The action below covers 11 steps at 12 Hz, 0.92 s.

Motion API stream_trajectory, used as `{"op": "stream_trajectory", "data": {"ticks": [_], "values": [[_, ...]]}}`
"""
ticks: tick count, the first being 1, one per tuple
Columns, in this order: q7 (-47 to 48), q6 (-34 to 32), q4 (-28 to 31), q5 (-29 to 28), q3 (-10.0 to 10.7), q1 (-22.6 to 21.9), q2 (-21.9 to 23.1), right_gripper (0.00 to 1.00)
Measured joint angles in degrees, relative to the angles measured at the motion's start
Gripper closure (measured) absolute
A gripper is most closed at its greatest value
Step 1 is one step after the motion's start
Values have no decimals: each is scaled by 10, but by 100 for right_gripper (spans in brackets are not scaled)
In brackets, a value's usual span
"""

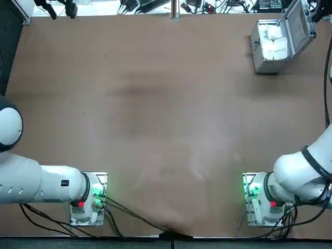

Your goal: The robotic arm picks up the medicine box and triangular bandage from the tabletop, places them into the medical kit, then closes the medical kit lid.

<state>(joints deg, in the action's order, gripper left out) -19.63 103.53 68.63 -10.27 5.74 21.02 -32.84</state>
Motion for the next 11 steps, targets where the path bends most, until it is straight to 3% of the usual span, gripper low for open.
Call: {"op": "stream_trajectory", "data": {"ticks": [5, 11], "values": [[3, 0, 0, -15, -20, -10, -3, 99], [31, 0, -1, -19, -28, -81, -3, 99]]}}
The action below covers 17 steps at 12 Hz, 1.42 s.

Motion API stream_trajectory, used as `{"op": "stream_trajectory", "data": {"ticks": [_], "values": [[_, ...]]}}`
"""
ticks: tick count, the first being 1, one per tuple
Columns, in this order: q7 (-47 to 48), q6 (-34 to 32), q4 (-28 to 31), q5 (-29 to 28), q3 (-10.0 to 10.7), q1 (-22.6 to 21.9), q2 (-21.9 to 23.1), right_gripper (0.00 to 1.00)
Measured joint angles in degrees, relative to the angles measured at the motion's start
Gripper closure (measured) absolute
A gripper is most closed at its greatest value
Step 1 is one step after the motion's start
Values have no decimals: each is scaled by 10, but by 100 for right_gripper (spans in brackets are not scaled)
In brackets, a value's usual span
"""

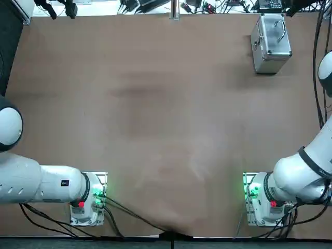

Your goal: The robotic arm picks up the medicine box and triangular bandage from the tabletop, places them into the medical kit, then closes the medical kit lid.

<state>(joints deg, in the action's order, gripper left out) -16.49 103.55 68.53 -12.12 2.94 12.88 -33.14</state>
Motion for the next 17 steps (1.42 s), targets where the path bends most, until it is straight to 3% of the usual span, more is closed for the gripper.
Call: {"op": "stream_trajectory", "data": {"ticks": [8, 11, 12, 17], "values": [[44, -26, -2, 32, 0, -53, 33, 96], [88, -53, -2, 48, 0, -79, 52, 86], [104, -62, -2, 50, 0, -90, 59, 79], [156, -116, -2, 55, 0, -141, 97, 23]]}}
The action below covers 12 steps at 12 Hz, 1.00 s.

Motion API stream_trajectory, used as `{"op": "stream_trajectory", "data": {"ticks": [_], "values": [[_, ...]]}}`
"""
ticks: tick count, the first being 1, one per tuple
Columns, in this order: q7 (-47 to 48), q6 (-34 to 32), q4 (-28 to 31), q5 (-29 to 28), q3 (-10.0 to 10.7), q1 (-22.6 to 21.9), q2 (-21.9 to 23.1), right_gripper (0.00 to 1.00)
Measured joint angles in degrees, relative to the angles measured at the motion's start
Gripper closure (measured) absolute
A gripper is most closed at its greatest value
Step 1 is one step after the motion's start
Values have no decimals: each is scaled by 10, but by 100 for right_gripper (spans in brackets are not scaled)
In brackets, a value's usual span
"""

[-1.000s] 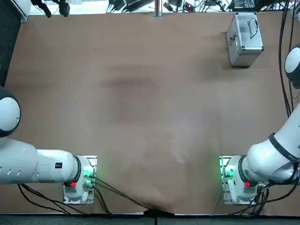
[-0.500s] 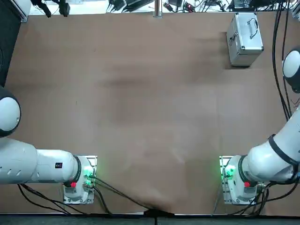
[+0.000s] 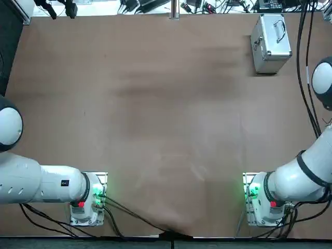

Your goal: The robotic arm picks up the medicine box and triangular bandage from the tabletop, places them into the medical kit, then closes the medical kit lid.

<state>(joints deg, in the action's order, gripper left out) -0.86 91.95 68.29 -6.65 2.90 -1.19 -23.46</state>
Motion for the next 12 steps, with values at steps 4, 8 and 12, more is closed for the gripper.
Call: {"op": "stream_trajectory", "data": {"ticks": [4, 8, 12], "values": [[5, -52, 0, 17, 0, -40, 40, 0], [8, -103, 14, 18, 0, -52, 79, 0], [8, -106, 74, 23, 0, -55, 133, 0]]}}
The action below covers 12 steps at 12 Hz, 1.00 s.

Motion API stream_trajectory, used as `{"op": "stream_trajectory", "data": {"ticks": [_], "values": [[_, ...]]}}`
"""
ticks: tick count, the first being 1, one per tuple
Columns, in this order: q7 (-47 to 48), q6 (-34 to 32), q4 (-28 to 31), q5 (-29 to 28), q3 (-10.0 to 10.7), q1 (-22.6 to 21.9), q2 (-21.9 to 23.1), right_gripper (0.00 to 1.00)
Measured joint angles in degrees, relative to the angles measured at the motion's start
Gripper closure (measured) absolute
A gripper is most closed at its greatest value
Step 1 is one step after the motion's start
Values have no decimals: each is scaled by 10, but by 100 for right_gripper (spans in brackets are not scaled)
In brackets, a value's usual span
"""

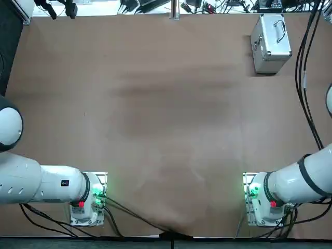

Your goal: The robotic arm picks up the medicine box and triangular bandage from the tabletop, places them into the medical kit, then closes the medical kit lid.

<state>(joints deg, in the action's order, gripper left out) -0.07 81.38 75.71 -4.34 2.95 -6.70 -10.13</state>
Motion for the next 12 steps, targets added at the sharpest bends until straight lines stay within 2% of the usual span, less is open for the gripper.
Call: {"op": "stream_trajectory", "data": {"ticks": [5, 9, 12], "values": [[0, 14, 95, 27, 1, 11, 77, 0], [2, 32, 181, 48, -15, 30, 149, 0], [28, 32, 197, 48, -15, 39, 164, 0]]}}
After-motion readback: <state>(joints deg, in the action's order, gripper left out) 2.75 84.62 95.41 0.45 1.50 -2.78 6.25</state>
